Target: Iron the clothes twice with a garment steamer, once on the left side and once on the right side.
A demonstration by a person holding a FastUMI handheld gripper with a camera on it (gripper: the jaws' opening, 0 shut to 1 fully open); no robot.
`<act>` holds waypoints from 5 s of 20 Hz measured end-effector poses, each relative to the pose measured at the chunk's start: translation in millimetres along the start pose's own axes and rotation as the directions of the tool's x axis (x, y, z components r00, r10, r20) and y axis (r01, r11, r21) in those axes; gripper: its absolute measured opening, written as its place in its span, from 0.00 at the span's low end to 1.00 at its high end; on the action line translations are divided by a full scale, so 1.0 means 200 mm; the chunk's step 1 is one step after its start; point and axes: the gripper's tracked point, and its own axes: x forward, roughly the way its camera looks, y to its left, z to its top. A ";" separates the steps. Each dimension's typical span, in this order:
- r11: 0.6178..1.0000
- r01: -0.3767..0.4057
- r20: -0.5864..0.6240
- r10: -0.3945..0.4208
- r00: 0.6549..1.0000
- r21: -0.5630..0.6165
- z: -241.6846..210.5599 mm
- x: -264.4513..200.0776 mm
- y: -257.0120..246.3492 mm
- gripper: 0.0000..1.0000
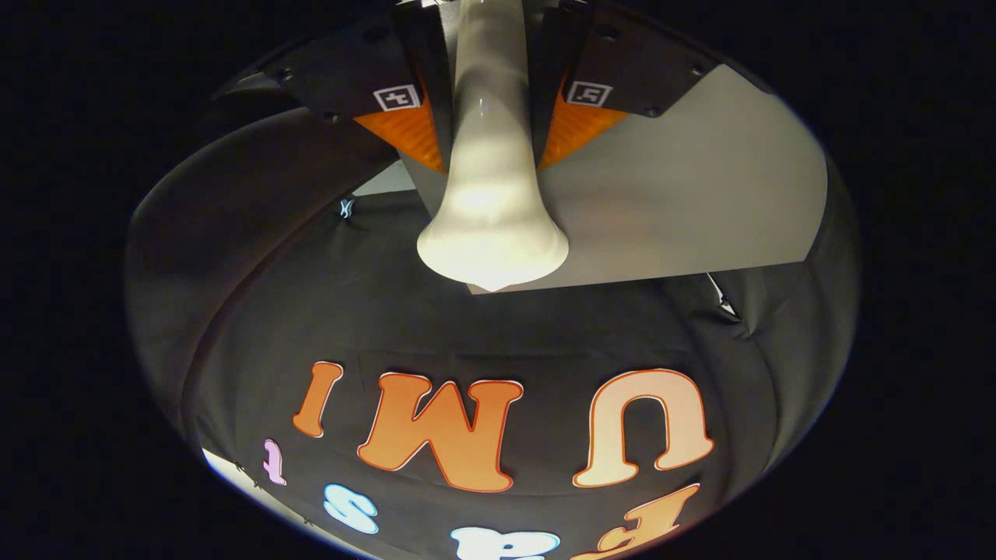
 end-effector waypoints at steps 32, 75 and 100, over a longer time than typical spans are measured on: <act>0.992 -0.038 0.685 -0.054 0.727 0.118 0.15 -1.68 -0.90 0.38; 0.989 -0.148 0.608 0.122 0.785 -0.008 0.01 -0.82 -1.42 0.39; 0.994 -0.104 0.406 0.107 0.908 -0.031 -0.68 -0.37 -1.38 0.39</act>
